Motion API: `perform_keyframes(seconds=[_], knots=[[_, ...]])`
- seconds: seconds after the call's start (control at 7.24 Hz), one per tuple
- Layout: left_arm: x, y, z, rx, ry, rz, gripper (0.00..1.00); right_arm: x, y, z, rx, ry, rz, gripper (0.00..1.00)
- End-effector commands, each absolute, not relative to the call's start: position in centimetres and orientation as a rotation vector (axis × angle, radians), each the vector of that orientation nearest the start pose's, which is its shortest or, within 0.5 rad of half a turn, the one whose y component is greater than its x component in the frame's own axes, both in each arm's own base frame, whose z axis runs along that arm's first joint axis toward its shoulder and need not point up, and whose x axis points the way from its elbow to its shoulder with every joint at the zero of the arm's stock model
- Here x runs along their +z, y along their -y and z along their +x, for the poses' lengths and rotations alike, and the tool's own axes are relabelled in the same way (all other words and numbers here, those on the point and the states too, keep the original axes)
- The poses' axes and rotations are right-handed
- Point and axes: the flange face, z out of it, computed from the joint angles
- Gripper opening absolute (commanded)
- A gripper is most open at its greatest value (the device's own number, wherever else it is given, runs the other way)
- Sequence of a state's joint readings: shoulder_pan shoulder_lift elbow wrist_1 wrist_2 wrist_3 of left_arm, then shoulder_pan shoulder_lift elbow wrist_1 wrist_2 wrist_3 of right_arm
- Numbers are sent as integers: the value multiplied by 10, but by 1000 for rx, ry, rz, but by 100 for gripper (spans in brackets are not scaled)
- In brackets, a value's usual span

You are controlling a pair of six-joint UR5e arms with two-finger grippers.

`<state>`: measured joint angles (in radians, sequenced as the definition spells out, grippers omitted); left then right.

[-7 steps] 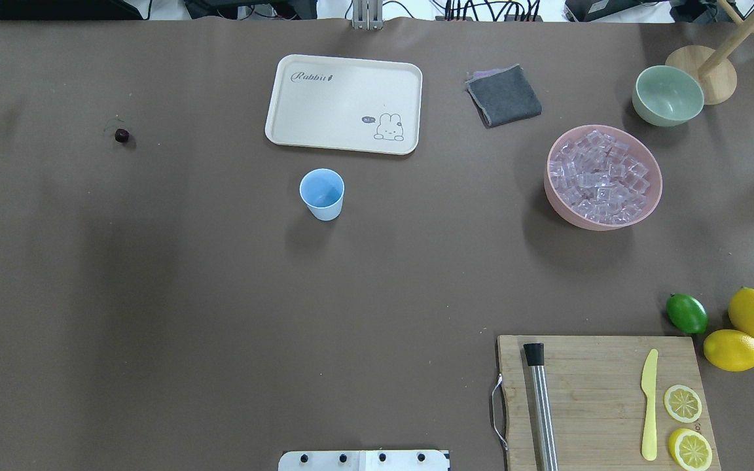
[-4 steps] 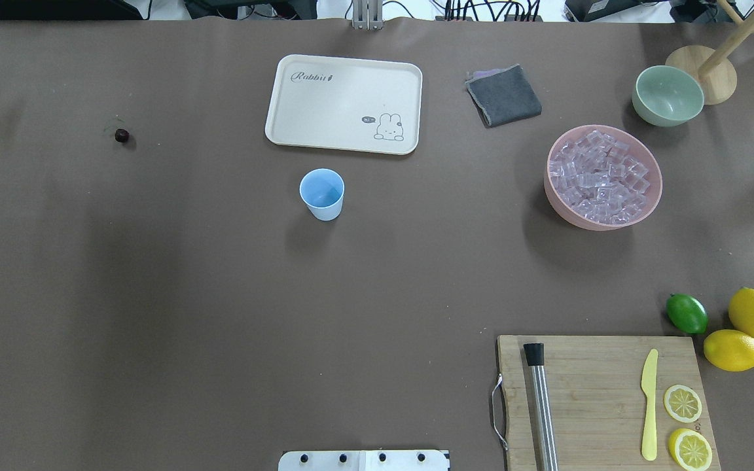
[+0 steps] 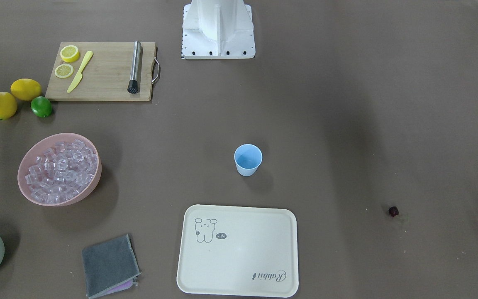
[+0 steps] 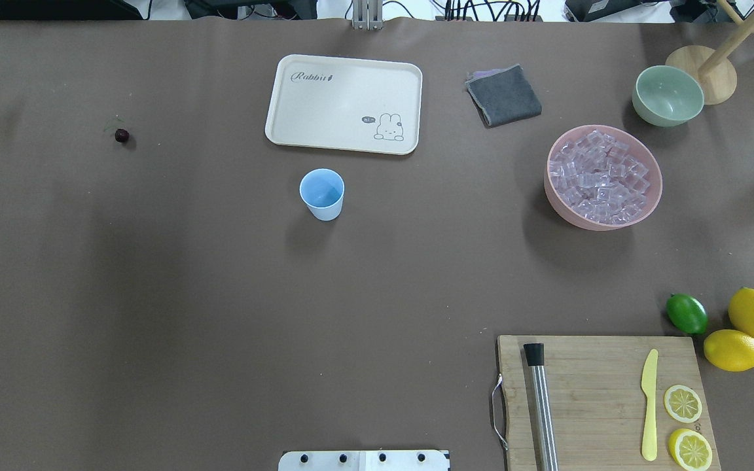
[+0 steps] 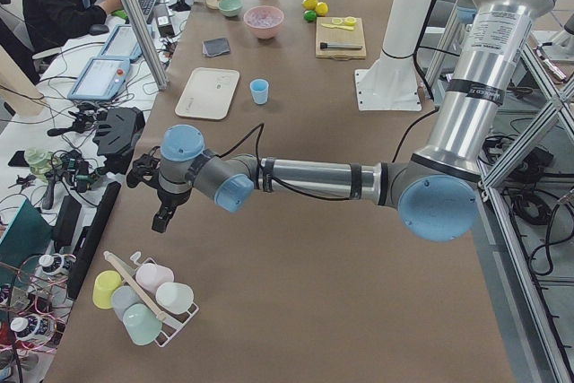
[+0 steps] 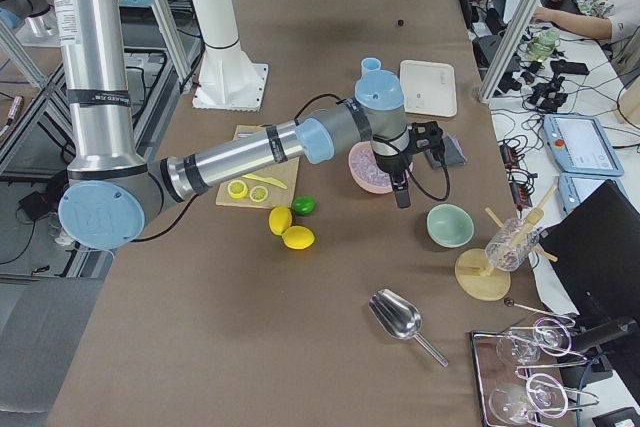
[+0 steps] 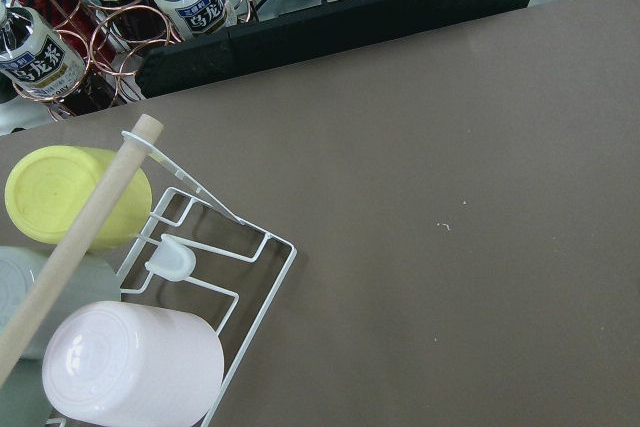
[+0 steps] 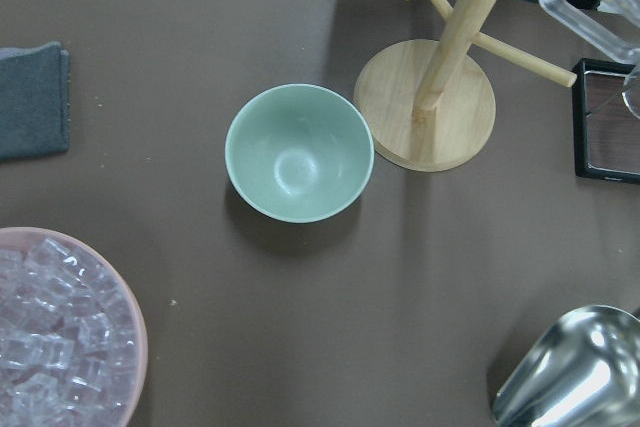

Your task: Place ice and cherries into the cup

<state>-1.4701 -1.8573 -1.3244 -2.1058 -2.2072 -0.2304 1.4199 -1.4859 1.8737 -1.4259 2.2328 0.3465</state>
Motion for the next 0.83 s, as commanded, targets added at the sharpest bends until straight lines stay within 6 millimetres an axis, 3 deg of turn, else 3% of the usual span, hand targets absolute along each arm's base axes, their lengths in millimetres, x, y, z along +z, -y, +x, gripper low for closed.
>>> perform_keyframes(seconds=[0.0, 0.41, 0.69], knots=[[558, 645, -9, 65, -703, 459, 98, 403, 551, -89, 48, 801, 307, 100], [548, 646, -9, 70, -705, 476, 98, 390, 546, -198, 12, 775, 262, 100], [550, 646, -9, 66, -703, 472, 98, 388, 539, -252, 122, 735, 272, 100]])
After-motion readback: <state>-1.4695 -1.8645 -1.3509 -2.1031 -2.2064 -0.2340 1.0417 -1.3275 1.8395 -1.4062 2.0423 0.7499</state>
